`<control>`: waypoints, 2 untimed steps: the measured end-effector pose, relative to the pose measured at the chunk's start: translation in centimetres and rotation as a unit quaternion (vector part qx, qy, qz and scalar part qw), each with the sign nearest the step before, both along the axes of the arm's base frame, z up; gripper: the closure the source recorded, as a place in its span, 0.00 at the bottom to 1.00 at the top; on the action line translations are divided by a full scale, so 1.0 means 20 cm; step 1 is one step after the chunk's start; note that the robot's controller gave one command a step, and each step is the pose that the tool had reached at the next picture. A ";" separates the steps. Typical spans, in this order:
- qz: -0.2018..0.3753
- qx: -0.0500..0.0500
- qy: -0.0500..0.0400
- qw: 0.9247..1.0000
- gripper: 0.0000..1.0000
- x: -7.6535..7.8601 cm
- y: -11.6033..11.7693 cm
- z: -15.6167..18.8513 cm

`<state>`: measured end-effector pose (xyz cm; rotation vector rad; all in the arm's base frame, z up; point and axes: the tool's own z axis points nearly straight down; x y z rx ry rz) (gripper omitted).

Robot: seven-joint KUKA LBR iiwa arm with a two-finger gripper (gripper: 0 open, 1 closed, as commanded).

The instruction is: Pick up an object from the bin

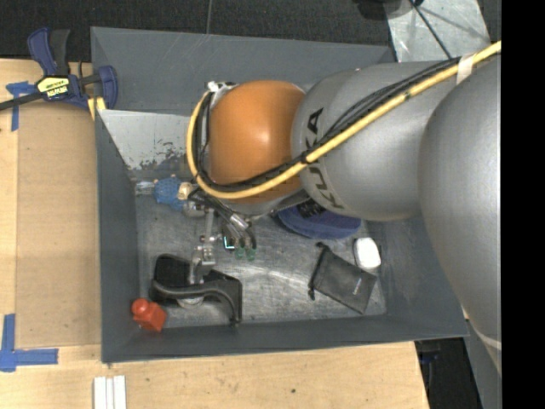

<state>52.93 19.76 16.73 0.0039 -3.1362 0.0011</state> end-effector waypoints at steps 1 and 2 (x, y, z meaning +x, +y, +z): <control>0.084 0.004 -0.011 0.996 0.00 -0.04 0.00 -0.23; 0.308 0.001 -0.004 0.951 0.00 -0.09 -0.23 -0.23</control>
Offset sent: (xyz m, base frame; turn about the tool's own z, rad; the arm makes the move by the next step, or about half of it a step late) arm -0.0193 -0.0035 -0.0845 -0.2211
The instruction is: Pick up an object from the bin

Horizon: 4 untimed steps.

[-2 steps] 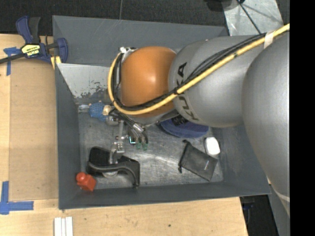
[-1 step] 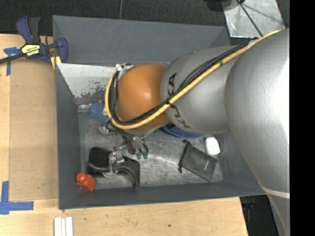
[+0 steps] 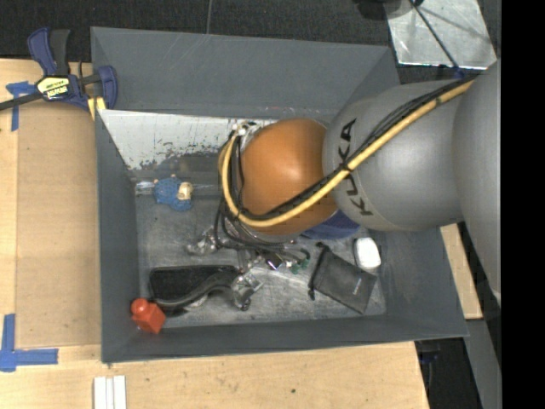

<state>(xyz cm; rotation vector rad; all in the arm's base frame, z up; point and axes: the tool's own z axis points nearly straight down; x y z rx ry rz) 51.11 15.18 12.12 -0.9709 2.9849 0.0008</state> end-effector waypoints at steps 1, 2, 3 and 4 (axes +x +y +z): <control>0.166 0.001 -0.005 0.986 0.00 -0.03 0.05 -0.09; 0.162 0.004 -0.012 0.987 1.00 -0.01 0.06 -0.07; 0.162 0.003 -0.012 0.987 1.00 -0.01 0.06 -0.07; 0.161 0.003 -0.011 0.987 1.00 -0.01 0.05 -0.07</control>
Offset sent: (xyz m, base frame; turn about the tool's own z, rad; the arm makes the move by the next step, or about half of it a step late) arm -0.0102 0.0092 -0.0195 -0.3371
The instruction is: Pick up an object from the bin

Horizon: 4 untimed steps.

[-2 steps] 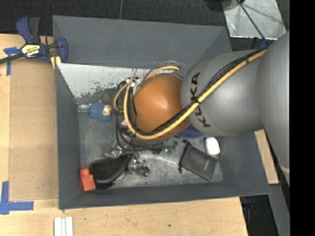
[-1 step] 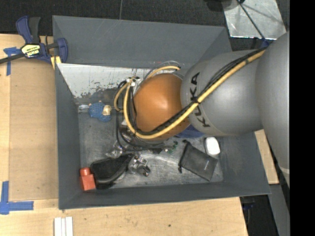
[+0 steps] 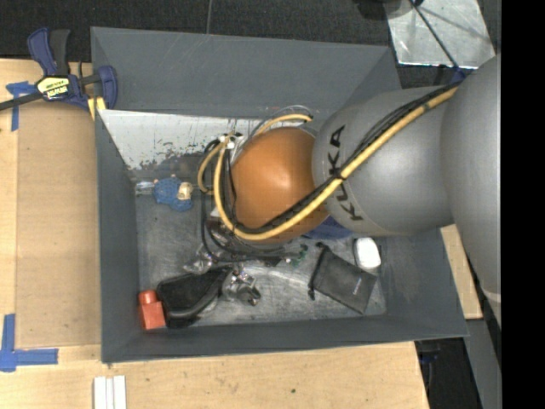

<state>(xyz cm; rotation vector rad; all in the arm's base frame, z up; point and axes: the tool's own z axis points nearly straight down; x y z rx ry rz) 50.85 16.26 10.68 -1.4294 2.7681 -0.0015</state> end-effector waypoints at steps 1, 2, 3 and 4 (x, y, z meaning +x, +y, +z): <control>0.000 0.000 0.000 1.000 1.00 0.00 0.00 0.00; 0.000 0.000 0.000 1.000 1.00 0.00 0.00 0.00; -0.013 -0.005 0.011 1.000 1.00 0.07 0.04 0.14; -0.021 -0.005 0.009 1.000 1.00 0.07 0.01 0.83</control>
Offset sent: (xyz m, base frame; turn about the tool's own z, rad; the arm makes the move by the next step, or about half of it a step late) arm 0.0000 0.0000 0.0000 0.0000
